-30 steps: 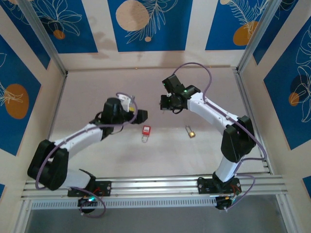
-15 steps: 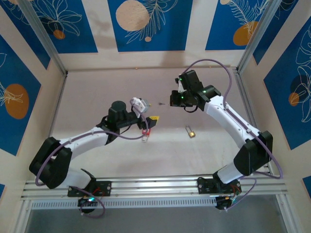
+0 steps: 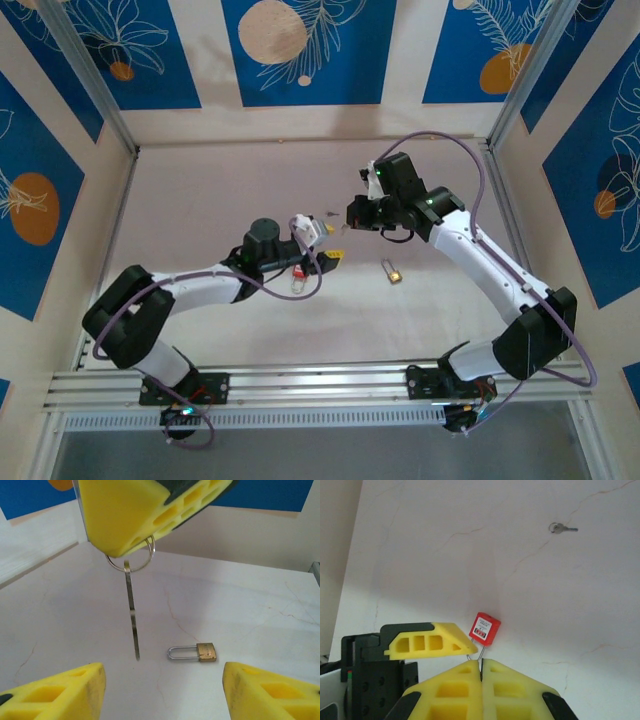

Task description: Unlock with the key

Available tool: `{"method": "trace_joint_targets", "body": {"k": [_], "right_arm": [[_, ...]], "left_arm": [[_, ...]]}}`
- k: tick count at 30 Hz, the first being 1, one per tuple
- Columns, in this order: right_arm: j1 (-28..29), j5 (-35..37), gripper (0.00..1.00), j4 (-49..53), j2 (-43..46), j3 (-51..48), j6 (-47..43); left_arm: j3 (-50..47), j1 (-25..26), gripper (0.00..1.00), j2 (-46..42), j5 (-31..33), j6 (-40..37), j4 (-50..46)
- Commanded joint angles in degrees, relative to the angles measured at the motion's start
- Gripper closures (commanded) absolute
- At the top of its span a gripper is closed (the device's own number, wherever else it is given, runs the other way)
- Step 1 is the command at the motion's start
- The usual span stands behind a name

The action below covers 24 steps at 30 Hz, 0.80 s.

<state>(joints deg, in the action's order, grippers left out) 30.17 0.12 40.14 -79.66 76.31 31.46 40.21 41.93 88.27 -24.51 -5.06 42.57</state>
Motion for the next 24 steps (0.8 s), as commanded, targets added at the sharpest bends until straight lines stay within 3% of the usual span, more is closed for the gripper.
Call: {"method": "trace_joint_targets", "body": {"k": [1,8,21,24], "right_arm": [[0.41,-2.48,0.98,-1.33,2.42,-1.78,1.67],[0.43,-4.15,0.99,-2.24,2.93,-2.58,2.62],[0.74,-5.31,0.98,-2.87,2.97,-3.42,3.37],[0.68,-5.41,0.99,-3.2,2.86,-3.37,3.52]], "left_arm": [[-0.59,0.61,0.39,1.05,0.95,-0.21,5.58],[0.26,0.87,0.59,3.46,-0.23,1.55,7.01],[0.53,0.98,0.71,4.28,0.27,1.98,9.32],[0.5,0.96,0.8,4.26,0.28,1.98,9.62]]}}
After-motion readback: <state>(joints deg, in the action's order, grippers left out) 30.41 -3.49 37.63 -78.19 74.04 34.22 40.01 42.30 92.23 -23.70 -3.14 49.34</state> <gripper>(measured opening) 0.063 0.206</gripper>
